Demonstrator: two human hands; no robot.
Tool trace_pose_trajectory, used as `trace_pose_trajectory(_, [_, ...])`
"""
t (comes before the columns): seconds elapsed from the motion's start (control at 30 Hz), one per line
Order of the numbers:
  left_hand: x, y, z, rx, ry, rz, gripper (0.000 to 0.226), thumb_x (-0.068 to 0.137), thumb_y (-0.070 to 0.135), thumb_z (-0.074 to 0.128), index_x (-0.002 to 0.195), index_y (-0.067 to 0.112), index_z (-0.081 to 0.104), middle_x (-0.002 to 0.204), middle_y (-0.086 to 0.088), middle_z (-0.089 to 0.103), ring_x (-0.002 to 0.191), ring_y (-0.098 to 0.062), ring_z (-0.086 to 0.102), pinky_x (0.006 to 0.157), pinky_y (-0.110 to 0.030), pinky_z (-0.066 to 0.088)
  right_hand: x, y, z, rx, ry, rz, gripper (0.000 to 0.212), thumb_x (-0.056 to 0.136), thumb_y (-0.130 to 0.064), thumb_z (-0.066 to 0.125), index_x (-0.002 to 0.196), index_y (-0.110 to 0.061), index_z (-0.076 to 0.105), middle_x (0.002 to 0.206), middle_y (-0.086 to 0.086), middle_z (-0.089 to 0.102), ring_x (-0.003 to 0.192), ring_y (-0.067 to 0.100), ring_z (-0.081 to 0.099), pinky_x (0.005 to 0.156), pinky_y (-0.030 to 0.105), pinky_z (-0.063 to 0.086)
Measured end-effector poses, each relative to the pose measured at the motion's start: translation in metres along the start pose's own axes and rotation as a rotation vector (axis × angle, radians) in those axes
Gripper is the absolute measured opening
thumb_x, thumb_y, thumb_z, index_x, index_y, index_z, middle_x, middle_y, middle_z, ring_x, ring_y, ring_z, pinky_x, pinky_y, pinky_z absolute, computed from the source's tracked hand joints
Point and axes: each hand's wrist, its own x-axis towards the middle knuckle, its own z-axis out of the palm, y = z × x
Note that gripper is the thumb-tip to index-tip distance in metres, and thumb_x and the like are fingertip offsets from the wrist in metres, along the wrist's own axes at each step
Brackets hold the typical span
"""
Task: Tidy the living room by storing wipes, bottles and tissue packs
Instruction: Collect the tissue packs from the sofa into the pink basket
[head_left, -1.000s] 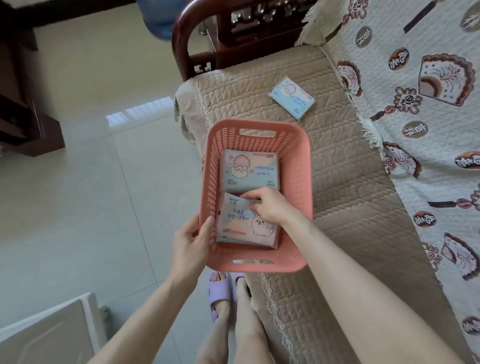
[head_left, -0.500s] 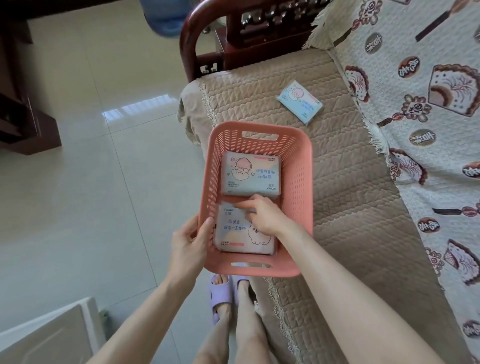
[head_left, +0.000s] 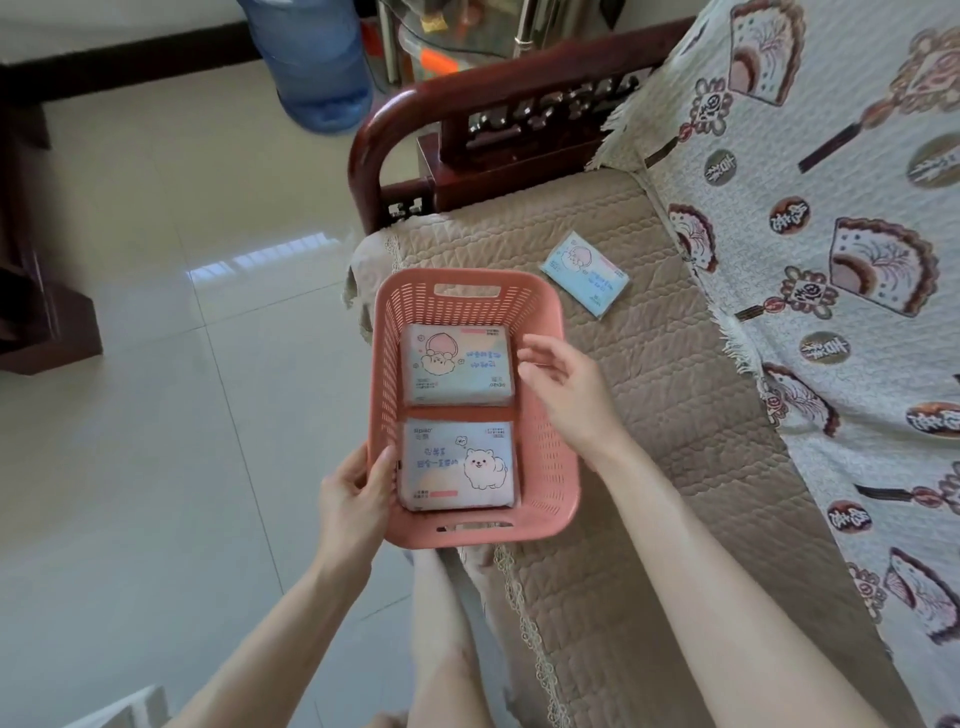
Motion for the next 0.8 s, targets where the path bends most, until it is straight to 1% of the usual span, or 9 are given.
trace_pose_trajectory(0.1, [0.026, 0.016, 0.01, 0.018, 0.021, -0.008, 0.022, 0.097, 0.016, 0.054, 0.087, 0.026, 0.071, 0.08, 0.012, 0.076, 0.074, -0.005, 0.069, 0.06, -0.015, 0.053, 0.033, -0.009, -0.017, 0.062, 0.108, -0.009, 0.032, 0.091, -0.005, 0.06, 0.122, -0.013, 0.059, 0.108, -0.001, 0.064, 0.104, 0.009, 0.06, 0.097, 0.025, 0.047])
trace_pose_trajectory(0.2, [0.057, 0.036, 0.021, 0.022, 0.042, -0.017, 0.021, 0.097, 0.016, 0.054, 0.088, 0.026, 0.071, 0.084, 0.007, 0.076, 0.078, -0.01, 0.069, 0.067, -0.02, 0.055, 0.076, -0.008, -0.034, 0.135, 0.209, -0.015, 0.024, 0.09, -0.006, 0.06, 0.111, -0.018, 0.061, 0.104, 0.0, 0.066, 0.101, 0.014, 0.062, 0.094, 0.032, 0.05])
trace_pose_trajectory(0.3, [0.088, 0.054, 0.028, 0.071, 0.067, -0.016, 0.019, 0.097, 0.017, 0.055, 0.091, 0.024, 0.071, 0.09, 0.0, 0.075, 0.083, -0.017, 0.067, 0.074, -0.026, 0.054, 0.123, -0.001, -0.05, 0.203, 0.268, 0.079, 0.02, 0.092, -0.01, 0.06, 0.109, -0.021, 0.059, 0.104, 0.002, 0.064, 0.095, 0.012, 0.061, 0.088, 0.03, 0.051])
trace_pose_trajectory(0.4, [0.102, 0.067, 0.027, 0.078, 0.079, -0.012, 0.02, 0.095, 0.018, 0.057, 0.083, 0.022, 0.072, 0.082, -0.001, 0.075, 0.078, -0.018, 0.065, 0.067, -0.024, 0.053, 0.151, 0.017, -0.056, 0.23, 0.288, 0.185, 0.022, 0.092, -0.012, 0.06, 0.113, -0.019, 0.057, 0.108, 0.005, 0.061, 0.09, 0.008, 0.058, 0.083, 0.028, 0.05])
trace_pose_trajectory(0.47, [0.115, 0.076, 0.03, 0.088, 0.086, -0.016, 0.021, 0.095, 0.019, 0.057, 0.081, 0.022, 0.072, 0.081, -0.002, 0.074, 0.078, -0.02, 0.064, 0.071, -0.031, 0.051, 0.171, 0.03, -0.06, 0.237, 0.287, 0.272, 0.025, 0.092, -0.013, 0.06, 0.117, -0.018, 0.055, 0.113, 0.007, 0.059, 0.097, 0.013, 0.058, 0.09, 0.033, 0.048])
trace_pose_trajectory(0.53, [0.127, 0.083, 0.035, 0.109, 0.084, -0.011, 0.022, 0.096, 0.019, 0.057, 0.08, 0.023, 0.073, 0.082, -0.001, 0.074, 0.077, -0.018, 0.064, 0.071, -0.033, 0.052, 0.19, 0.045, -0.064, 0.19, 0.251, 0.337, 0.034, 0.092, -0.017, 0.061, 0.126, -0.015, 0.053, 0.122, 0.007, 0.057, 0.107, 0.015, 0.055, 0.094, 0.032, 0.045])
trace_pose_trajectory(0.6, [0.138, 0.088, 0.04, 0.111, 0.082, -0.008, 0.023, 0.096, 0.018, 0.056, 0.084, 0.024, 0.074, 0.084, 0.002, 0.076, 0.074, -0.011, 0.067, 0.066, -0.025, 0.055, 0.208, 0.058, -0.068, 0.108, 0.191, 0.374, 0.044, 0.092, -0.02, 0.062, 0.133, -0.014, 0.049, 0.13, 0.005, 0.054, 0.112, 0.013, 0.052, 0.091, 0.026, 0.039])
trace_pose_trajectory(0.67, [0.147, 0.09, 0.044, 0.121, 0.076, -0.011, 0.022, 0.097, 0.017, 0.055, 0.089, 0.024, 0.075, 0.082, 0.006, 0.076, 0.069, -0.004, 0.067, 0.059, -0.016, 0.053, 0.226, 0.069, -0.072, 0.045, 0.153, 0.396, 0.05, 0.091, -0.021, 0.064, 0.137, -0.015, 0.046, 0.137, 0.004, 0.05, 0.115, 0.012, 0.048, 0.092, 0.025, 0.035])
trace_pose_trajectory(0.8, [0.162, 0.091, 0.051, 0.155, 0.069, -0.025, 0.024, 0.097, 0.019, 0.055, 0.089, 0.028, 0.075, 0.083, 0.003, 0.076, 0.07, -0.006, 0.067, 0.06, -0.018, 0.054, 0.263, 0.087, -0.084, -0.108, 0.116, 0.405, 0.057, 0.09, -0.02, 0.065, 0.142, -0.018, 0.042, 0.146, 0.003, 0.043, 0.122, 0.011, 0.042, 0.097, 0.023, 0.033])
